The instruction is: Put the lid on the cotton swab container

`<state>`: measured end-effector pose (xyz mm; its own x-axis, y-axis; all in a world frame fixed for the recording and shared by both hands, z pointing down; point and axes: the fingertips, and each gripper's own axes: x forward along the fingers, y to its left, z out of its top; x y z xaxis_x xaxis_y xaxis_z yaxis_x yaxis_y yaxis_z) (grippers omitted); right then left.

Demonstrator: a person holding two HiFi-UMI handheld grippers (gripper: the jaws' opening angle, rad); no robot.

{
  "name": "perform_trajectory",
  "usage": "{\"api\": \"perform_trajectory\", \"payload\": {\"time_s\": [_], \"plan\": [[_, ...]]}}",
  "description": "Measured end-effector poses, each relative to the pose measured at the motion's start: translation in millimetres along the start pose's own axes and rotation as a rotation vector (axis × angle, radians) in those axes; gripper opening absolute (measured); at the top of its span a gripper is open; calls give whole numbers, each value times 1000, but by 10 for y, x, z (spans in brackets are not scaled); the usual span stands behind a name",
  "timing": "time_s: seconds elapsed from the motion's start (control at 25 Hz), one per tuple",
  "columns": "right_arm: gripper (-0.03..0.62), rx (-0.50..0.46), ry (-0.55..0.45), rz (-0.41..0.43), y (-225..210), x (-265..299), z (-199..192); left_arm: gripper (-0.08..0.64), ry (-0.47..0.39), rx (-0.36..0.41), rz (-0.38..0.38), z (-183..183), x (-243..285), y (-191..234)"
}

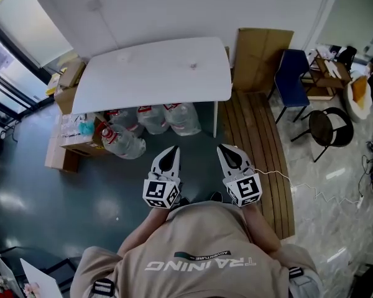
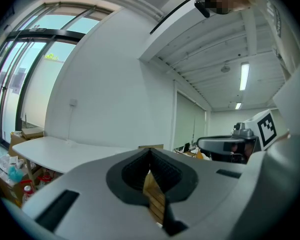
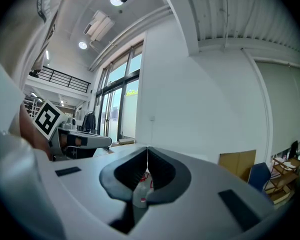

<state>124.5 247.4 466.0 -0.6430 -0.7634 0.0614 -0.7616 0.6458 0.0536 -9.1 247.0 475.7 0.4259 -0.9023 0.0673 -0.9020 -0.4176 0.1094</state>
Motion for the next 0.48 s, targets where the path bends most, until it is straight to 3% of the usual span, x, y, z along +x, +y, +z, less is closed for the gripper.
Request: {"api": "perform_trajectory", "payload": {"time_s": [0.2,0.48], "plan": [[18,76,11,29,-152,-39,-144,12,7,2,17,-46,130,-105],[18,82,50,56,-276,-108,-379,12,21,5,31,-111,276,-231]]}}
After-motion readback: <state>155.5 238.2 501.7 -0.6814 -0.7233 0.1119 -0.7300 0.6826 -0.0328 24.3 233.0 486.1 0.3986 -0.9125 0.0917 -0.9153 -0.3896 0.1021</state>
